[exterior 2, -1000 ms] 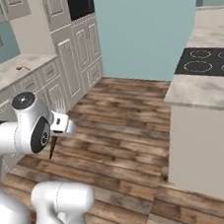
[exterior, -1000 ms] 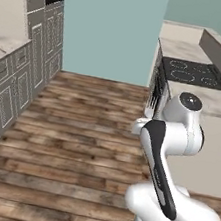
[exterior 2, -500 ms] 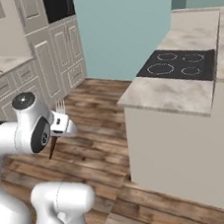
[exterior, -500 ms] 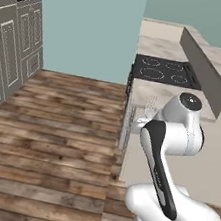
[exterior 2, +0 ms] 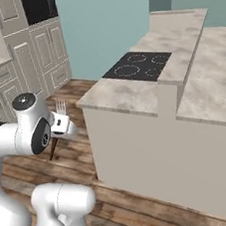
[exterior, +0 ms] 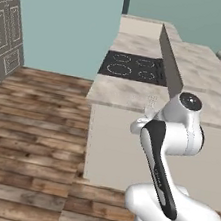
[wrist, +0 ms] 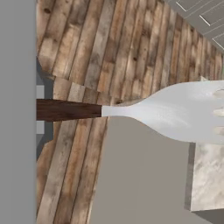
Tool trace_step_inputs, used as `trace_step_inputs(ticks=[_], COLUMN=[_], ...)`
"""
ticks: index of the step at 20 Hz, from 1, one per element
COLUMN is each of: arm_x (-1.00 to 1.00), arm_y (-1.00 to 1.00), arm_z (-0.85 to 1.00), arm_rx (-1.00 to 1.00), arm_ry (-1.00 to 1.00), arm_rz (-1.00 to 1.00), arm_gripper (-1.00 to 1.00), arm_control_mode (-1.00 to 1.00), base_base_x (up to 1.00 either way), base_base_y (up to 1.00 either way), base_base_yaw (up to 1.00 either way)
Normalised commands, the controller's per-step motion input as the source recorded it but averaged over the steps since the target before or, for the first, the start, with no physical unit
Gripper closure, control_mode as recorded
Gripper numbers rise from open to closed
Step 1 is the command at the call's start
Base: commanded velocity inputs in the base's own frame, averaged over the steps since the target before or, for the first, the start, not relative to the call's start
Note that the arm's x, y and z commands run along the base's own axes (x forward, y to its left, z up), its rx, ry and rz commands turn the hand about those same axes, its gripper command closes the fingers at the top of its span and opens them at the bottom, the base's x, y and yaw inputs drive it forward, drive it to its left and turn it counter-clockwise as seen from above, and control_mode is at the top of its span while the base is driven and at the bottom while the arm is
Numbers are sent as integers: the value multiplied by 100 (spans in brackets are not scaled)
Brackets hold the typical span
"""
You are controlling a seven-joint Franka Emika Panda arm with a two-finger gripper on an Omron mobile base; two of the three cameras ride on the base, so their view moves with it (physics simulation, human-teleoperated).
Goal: Take the fork and place it on the left side of the plate. Then take the spoon and place it on the right side of the plate. Make sure they're directly next to the plate.
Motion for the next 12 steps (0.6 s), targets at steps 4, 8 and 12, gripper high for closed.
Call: trace_step_inputs(ticks=[4, 8, 12], arm_x=[0, 0, 0], arm_y=[0, 0, 0], arm_z=[0, 0, 0], arm_rx=[0, 0, 0], arm_ry=[0, 0, 0], arm_rz=[0, 0, 0], arm_gripper=[100, 100, 100], arm_control_mode=[100, 100, 100], base_base_x=[8, 8, 13], base_base_y=[-100, -100, -100], base_base_yaw=[0, 1, 2])
